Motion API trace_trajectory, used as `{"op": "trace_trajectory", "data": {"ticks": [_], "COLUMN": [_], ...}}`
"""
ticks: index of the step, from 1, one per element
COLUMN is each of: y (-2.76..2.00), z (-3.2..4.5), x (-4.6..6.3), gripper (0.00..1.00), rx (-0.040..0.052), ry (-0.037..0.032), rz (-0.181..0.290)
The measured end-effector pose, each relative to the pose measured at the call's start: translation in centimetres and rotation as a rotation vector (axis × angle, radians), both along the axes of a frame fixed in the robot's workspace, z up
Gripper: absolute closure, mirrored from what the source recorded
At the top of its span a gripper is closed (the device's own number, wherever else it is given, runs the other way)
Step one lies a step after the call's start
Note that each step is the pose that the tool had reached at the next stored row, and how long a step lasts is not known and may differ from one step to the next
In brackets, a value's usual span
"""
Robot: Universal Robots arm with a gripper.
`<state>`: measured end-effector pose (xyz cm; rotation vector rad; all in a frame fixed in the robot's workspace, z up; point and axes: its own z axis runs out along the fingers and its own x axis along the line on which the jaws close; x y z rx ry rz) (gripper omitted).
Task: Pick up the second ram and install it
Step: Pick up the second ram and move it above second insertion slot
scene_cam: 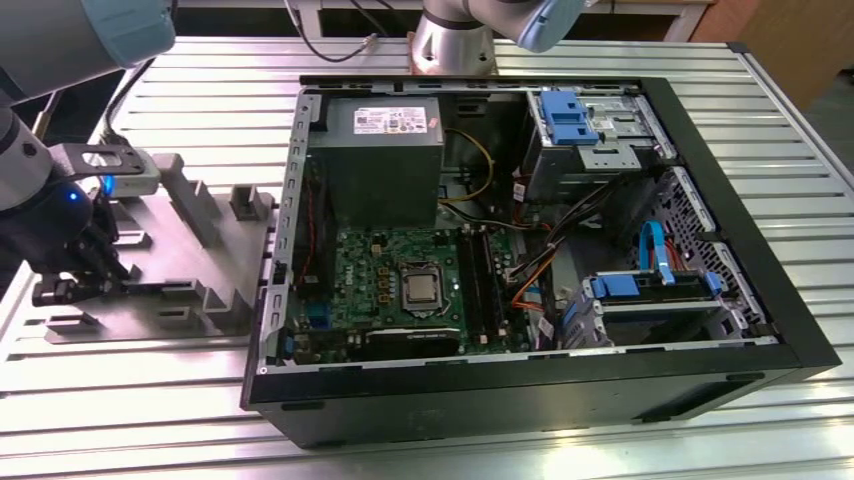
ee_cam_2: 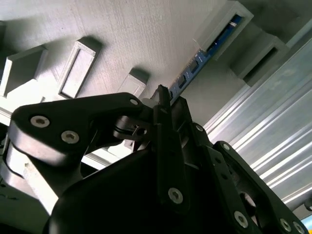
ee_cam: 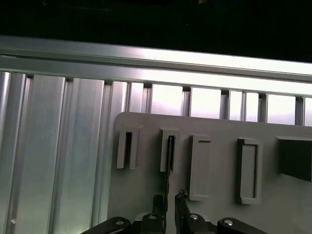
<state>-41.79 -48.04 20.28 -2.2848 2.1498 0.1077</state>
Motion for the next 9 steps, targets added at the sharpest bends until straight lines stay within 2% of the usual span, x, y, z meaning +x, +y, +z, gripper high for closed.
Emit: {"op": "trace_trajectory", "data": {"ticks": [2, 5, 9], "y": [0.01, -0.01, 0.0], "z": [-0.12, -0.18, -0.2], "x": [0.0, 0.0, 0.0], "gripper": [0.76, 0.76, 0.76], "rx": [0.0008, -0.0039, -0.0056], "ry": [-0.0004, 0.0002, -0.0001], "rz": [0.0, 0.0, 0.0]}}
